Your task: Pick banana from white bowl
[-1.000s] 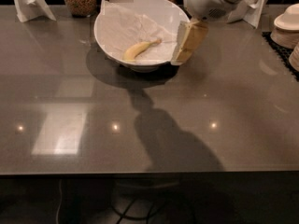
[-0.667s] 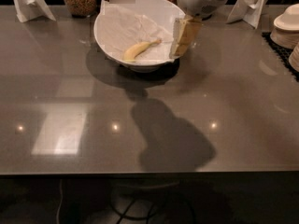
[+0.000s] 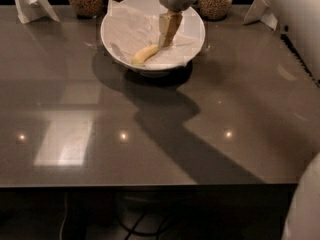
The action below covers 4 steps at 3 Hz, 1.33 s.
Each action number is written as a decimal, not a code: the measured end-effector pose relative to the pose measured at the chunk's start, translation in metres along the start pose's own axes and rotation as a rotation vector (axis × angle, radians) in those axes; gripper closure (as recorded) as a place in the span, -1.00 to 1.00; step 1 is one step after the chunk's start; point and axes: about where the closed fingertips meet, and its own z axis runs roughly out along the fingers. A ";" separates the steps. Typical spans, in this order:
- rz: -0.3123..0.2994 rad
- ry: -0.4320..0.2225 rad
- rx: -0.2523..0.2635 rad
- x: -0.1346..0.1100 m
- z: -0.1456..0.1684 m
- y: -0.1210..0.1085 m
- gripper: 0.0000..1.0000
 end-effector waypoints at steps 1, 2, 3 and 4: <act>-0.007 -0.003 0.011 0.001 0.001 -0.005 -1.00; -0.052 -0.009 -0.033 0.002 0.024 -0.006 -1.00; -0.121 -0.018 -0.101 0.003 0.056 -0.011 -1.00; -0.156 -0.029 -0.160 0.007 0.081 -0.007 -0.64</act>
Offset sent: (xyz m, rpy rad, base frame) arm 0.0350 0.0390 -0.0229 -0.0991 -0.0138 0.1181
